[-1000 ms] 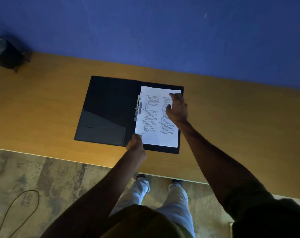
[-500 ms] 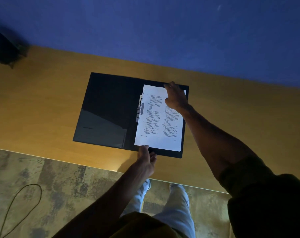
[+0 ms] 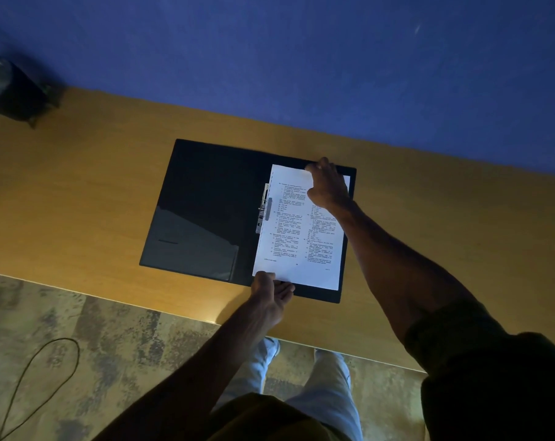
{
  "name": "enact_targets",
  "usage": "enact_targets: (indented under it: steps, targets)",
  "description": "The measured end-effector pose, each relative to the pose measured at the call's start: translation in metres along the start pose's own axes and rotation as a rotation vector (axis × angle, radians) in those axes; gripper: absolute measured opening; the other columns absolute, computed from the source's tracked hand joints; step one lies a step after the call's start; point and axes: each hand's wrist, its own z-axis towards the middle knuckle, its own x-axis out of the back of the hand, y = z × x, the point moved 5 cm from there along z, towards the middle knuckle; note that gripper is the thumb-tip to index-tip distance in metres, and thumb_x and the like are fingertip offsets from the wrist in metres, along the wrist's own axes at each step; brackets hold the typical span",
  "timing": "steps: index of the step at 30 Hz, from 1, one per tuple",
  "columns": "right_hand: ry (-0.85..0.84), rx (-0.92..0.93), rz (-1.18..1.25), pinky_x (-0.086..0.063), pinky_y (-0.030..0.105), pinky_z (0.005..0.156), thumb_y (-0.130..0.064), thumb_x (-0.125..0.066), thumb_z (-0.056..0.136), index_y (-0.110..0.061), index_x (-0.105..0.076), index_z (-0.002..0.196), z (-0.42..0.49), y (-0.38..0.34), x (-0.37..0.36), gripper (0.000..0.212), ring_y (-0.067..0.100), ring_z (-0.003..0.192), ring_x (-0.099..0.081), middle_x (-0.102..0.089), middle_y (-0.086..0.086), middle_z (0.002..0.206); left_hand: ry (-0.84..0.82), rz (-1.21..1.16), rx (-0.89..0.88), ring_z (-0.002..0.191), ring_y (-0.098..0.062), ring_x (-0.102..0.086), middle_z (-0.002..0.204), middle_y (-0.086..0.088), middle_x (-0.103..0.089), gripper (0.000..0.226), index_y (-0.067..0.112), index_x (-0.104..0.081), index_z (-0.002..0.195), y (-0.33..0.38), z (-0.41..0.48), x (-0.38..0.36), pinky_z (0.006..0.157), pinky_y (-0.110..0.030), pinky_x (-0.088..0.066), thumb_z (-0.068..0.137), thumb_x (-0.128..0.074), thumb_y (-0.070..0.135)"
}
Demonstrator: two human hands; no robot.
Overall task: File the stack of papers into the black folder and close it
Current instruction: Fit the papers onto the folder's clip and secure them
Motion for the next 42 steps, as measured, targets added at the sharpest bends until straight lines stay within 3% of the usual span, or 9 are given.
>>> enact_targets:
  steps: [4,13,16,20,23,27,31,36,42]
  targets:
    - [-0.019,-0.035,0.054,-0.045,0.050,0.119,0.002,-0.062,0.092,-0.014,-0.053,0.155,0.001,0.001,0.000,0.065,0.031,0.148,-0.044,-0.044,0.010,0.155,-0.011,0.011,-0.010,0.124,-0.041,-0.063,0.148,-0.034,-0.061,0.046,-0.012,-0.051,0.151,-0.001,-0.001,0.002,0.123,-0.046,-0.048,0.115,-0.041,0.014]
    - [-0.025,-0.035,0.090,-0.045,0.048,0.121,0.003,-0.063,0.092,-0.015,-0.048,0.160,-0.004,0.002,0.001,0.072,0.030,0.152,-0.042,-0.042,0.009,0.160,-0.040,0.019,0.014,0.143,-0.045,-0.059,0.149,-0.035,-0.060,0.047,-0.014,-0.051,0.148,0.000,-0.002,0.004,0.124,-0.046,-0.048,0.114,-0.047,0.017]
    - [0.036,-0.080,0.287,-0.043,0.046,0.125,0.007,-0.058,0.092,-0.016,-0.039,0.165,-0.013,0.004,0.001,0.079,0.028,0.157,-0.038,-0.038,0.007,0.166,-0.074,0.004,0.063,0.143,-0.044,-0.059,0.148,-0.033,-0.059,0.048,-0.013,-0.050,0.148,-0.002,-0.002,0.011,0.125,-0.048,-0.049,0.113,-0.052,0.021]
    - [0.255,-0.225,0.671,-0.050,0.036,0.116,0.013,-0.051,0.088,-0.010,-0.048,0.159,-0.039,0.016,0.000,0.075,0.025,0.151,-0.047,-0.049,0.008,0.161,-0.072,0.020,0.034,0.111,-0.037,-0.066,0.107,-0.022,-0.064,0.035,-0.007,-0.060,0.128,-0.001,-0.003,0.031,0.103,-0.051,-0.061,0.113,-0.053,0.024]
    - [0.373,-0.294,0.728,-0.053,0.039,0.115,0.014,-0.049,0.088,-0.005,-0.057,0.151,-0.061,0.023,-0.005,0.066,0.027,0.143,-0.055,-0.056,0.012,0.151,-0.033,0.165,-0.127,0.081,-0.033,-0.070,0.086,-0.014,-0.066,0.035,0.000,-0.066,0.109,0.008,-0.001,0.047,0.077,-0.043,-0.060,0.116,-0.047,0.028]
    - [0.343,-0.166,0.507,-0.049,0.041,0.120,0.006,-0.055,0.094,-0.006,-0.057,0.152,-0.084,0.015,-0.014,0.059,0.025,0.148,-0.051,-0.056,0.010,0.155,0.082,0.417,-0.490,0.069,-0.028,-0.071,0.091,-0.016,-0.075,0.037,0.008,-0.072,0.095,0.046,0.000,0.044,0.063,-0.033,-0.057,0.114,-0.048,0.029]
    - [0.061,0.046,0.246,-0.038,0.046,0.129,-0.014,-0.062,0.102,-0.018,-0.040,0.166,-0.100,-0.005,-0.040,0.068,0.023,0.165,-0.027,-0.031,0.002,0.175,0.124,0.732,-0.916,0.104,-0.035,-0.078,0.110,-0.013,-0.082,0.029,0.013,-0.078,0.105,0.097,-0.006,0.017,0.088,-0.049,-0.065,0.110,-0.053,0.025]
    - [0.027,0.094,0.092,-0.029,0.047,0.133,-0.025,-0.068,0.103,-0.022,-0.034,0.169,-0.111,-0.016,-0.053,0.074,0.025,0.167,-0.023,-0.021,0.002,0.179,0.134,1.085,-1.354,0.110,-0.034,-0.071,0.116,-0.012,-0.076,0.023,0.005,-0.073,0.112,0.145,-0.013,-0.024,0.096,-0.050,-0.059,0.101,-0.052,0.002]
    - [-0.009,0.089,0.028,-0.026,0.049,0.136,-0.032,-0.071,0.102,-0.023,-0.028,0.170,-0.111,-0.017,-0.058,0.081,0.024,0.168,-0.019,-0.014,0.002,0.181,0.100,1.343,-1.358,0.143,-0.033,-0.053,0.150,-0.010,-0.059,0.040,0.014,-0.059,0.147,0.173,0.003,-0.047,0.112,-0.045,-0.051,0.108,-0.051,0.011]
